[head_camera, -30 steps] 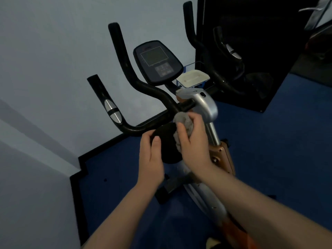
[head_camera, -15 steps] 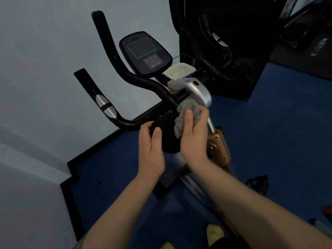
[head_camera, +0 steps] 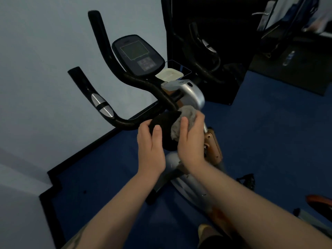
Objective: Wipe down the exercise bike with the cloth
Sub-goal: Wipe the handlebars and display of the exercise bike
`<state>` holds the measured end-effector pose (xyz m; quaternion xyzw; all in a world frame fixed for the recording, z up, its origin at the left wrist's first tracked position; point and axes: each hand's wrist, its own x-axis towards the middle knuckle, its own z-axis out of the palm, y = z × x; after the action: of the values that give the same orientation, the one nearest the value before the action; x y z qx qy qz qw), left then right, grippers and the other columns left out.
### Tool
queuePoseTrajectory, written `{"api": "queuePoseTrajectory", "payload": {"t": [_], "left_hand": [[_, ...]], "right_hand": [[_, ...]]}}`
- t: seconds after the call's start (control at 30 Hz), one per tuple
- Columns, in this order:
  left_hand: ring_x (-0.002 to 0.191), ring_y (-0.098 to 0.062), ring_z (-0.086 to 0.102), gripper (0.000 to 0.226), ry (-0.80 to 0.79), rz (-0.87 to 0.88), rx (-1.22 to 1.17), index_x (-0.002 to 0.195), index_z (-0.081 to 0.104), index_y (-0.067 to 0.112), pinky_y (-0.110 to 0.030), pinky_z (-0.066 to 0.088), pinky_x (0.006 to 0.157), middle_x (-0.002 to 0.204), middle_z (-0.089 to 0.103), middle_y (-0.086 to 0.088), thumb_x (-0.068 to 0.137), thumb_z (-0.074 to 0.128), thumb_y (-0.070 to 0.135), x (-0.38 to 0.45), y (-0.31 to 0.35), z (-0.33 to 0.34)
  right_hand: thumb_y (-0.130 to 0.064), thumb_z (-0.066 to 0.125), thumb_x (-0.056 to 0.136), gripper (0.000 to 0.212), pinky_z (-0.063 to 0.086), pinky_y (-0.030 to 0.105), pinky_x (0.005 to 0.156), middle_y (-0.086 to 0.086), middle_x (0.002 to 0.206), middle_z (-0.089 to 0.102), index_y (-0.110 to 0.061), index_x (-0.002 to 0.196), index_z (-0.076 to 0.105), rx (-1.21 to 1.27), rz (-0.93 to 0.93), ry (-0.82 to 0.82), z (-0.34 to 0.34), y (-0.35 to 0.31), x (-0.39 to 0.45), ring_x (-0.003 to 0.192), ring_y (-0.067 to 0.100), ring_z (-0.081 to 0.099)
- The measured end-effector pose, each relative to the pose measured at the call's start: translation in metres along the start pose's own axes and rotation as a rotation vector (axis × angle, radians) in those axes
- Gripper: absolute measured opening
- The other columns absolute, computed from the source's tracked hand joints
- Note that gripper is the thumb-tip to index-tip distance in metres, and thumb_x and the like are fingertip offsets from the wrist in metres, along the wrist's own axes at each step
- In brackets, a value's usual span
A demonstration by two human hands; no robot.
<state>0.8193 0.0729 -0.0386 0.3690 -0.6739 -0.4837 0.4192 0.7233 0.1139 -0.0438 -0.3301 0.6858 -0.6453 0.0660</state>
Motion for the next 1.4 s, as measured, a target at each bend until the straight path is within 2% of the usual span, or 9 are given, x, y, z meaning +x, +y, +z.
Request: {"api": "queuePoseTrajectory", "payload": {"t": [0.13,0.4,0.5,0.63,0.7,0.87,1.0,1.23,1.4], "left_hand": [[0.113,-0.020,0.051,0.036,0.007,-0.007,-0.022,0.114,0.050,0.032,-0.051,0.043,0.100,0.115,0.055,0.004,0.092,0.034,0.056,-0.001,-0.001,0.001],[0.113,-0.012,0.056,0.034,0.041,-0.078,-0.076,0.122,0.056,0.030,-0.041,0.047,0.101,0.120,0.059,0.003,0.093,0.048,0.045,-0.003,0.002,0.000],[0.116,-0.009,0.053,0.036,0.061,-0.103,-0.049,0.125,0.055,0.028,-0.035,0.043,0.103,0.121,0.057,0.005,0.096,0.043,0.044,-0.007,0.004,0.006],[0.093,-0.006,0.056,0.023,0.096,-0.133,0.023,0.099,0.060,0.030,-0.029,0.043,0.082,0.098,0.058,0.005,0.100,0.042,0.044,-0.014,0.009,0.009],[0.091,-0.009,0.059,0.030,0.084,-0.143,0.028,0.097,0.062,0.028,-0.033,0.046,0.080,0.096,0.061,0.004,0.098,0.041,0.049,-0.013,0.012,0.005],[0.112,-0.015,0.060,0.034,0.067,-0.165,-0.053,0.121,0.061,0.021,-0.045,0.045,0.103,0.117,0.066,0.000,0.105,0.036,0.038,-0.014,0.015,0.010],[0.119,-0.010,0.057,0.036,0.082,-0.172,-0.080,0.128,0.060,0.022,-0.036,0.042,0.107,0.124,0.065,0.004,0.105,0.036,0.037,-0.016,0.016,0.011],[0.121,0.013,0.049,0.040,0.171,-0.179,-0.240,0.127,0.052,0.033,-0.004,0.035,0.099,0.124,0.061,0.025,0.094,0.032,0.044,-0.023,0.015,0.021],[0.114,0.014,0.054,0.033,0.176,-0.170,-0.243,0.118,0.055,0.034,-0.002,0.037,0.091,0.112,0.064,0.035,0.093,0.034,0.039,-0.024,0.017,0.022]], "right_hand": [[-0.034,0.043,0.102,0.029,0.045,0.026,0.070,0.000,0.111,0.056,-0.019,0.127,0.047,-0.351,-0.175,-0.388,-0.010,-0.024,0.048,0.090,0.009,0.057],[-0.035,0.041,0.103,0.030,0.049,0.043,0.084,0.003,0.115,0.054,-0.022,0.131,0.043,-0.587,-0.400,-0.914,-0.024,-0.035,0.089,0.098,0.020,0.056],[-0.033,0.039,0.104,0.031,0.047,0.042,0.084,0.005,0.119,0.053,-0.020,0.130,0.044,-0.729,-0.607,-1.024,0.002,-0.044,0.093,0.102,0.021,0.055],[-0.039,0.041,0.102,0.029,0.046,0.035,0.085,-0.002,0.115,0.054,-0.027,0.129,0.045,-0.576,-0.530,-1.259,-0.016,-0.039,0.122,0.101,0.014,0.055],[-0.041,0.040,0.102,0.027,0.045,0.036,0.080,-0.002,0.109,0.055,-0.025,0.123,0.046,-0.637,-0.591,-1.272,-0.013,-0.042,0.128,0.097,0.016,0.056],[-0.031,0.038,0.104,0.021,0.045,0.039,0.076,-0.008,0.096,0.044,-0.021,0.115,0.053,-0.725,-0.876,-1.296,0.019,-0.053,0.106,0.088,0.016,0.051],[-0.040,0.036,0.103,0.026,0.047,0.038,0.076,0.000,0.094,0.061,-0.021,0.113,0.051,-0.586,-0.591,-1.397,-0.001,-0.048,0.133,0.086,0.018,0.059],[-0.035,0.034,0.105,0.026,0.036,0.035,0.062,-0.002,0.088,0.056,-0.017,0.110,0.052,-0.560,-0.648,-0.986,0.004,-0.037,0.099,0.078,0.019,0.055],[-0.035,0.035,0.104,0.015,0.044,0.023,0.072,-0.007,0.100,0.055,-0.033,0.113,0.047,-0.133,-0.312,-0.752,-0.030,-0.006,0.072,0.089,0.003,0.052]]}}
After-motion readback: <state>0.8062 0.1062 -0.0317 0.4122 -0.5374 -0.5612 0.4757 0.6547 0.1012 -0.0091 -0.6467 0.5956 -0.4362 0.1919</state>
